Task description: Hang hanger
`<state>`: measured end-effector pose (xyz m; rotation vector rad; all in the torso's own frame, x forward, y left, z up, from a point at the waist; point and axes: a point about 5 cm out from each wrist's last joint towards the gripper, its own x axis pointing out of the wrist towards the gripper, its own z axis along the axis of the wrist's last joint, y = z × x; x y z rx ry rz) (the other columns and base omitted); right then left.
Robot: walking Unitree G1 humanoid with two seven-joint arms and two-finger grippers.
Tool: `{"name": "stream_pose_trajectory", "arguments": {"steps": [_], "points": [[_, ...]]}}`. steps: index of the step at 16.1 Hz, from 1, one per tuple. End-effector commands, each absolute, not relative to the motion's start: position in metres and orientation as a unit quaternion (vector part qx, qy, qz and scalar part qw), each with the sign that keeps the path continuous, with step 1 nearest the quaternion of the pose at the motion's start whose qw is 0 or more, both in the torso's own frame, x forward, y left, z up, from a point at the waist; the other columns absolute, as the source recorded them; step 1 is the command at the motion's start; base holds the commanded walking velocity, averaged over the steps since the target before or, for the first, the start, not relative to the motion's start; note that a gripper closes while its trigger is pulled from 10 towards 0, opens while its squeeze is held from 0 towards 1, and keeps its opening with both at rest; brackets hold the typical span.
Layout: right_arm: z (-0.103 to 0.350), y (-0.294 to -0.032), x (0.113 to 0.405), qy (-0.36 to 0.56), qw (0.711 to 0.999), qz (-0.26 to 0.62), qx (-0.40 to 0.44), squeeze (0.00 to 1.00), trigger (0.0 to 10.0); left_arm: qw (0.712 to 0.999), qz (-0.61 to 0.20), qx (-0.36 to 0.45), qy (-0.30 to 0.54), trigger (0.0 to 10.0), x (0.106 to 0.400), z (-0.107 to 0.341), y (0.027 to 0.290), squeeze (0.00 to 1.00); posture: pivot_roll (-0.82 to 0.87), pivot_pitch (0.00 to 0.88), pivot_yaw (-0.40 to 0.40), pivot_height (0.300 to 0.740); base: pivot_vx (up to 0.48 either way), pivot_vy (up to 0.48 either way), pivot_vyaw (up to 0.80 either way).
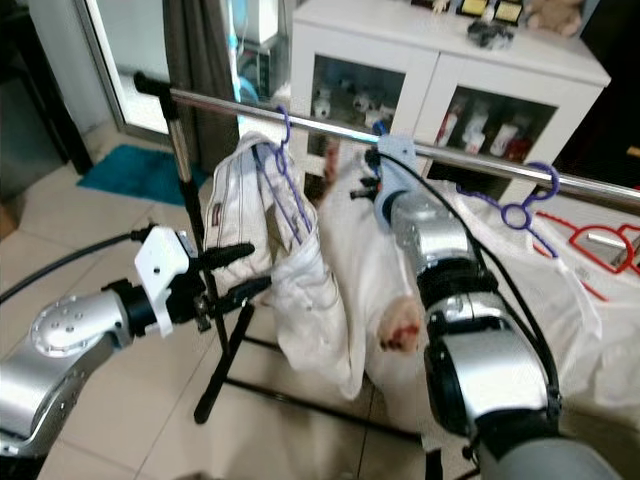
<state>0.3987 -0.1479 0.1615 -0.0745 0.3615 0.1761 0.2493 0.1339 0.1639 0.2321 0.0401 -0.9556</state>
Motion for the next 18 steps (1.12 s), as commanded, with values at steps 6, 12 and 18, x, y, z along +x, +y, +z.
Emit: {"name": "stream_pose_trajectory", "arguments": {"steps": [6,12,18], "points": [[0.149,-0.157,0.396,0.181,0.979,0.091,-0.013,1.00,10.0,0.878,-0.467,0.105,0.016,10.0,0.249,0.167,0.133,0.00,-0.01,0.004,-0.079,0.740,0.000,0.000,0.00],[0.176,-0.164,0.376,0.078,0.985,0.156,-0.005,1.00,10.0,0.938,-0.340,0.058,0.019,10.0,0.260,0.160,0.146,0.00,-0.02,0.019,-0.052,0.740,0.000,0.000,0.00],[0.191,-0.164,0.323,0.045,0.981,0.191,0.005,1.00,10.0,0.960,-0.266,0.082,0.029,10.0,0.254,0.150,0.158,0.00,-0.02,0.027,-0.051,0.740,0.000,0.000,0.00]]}}
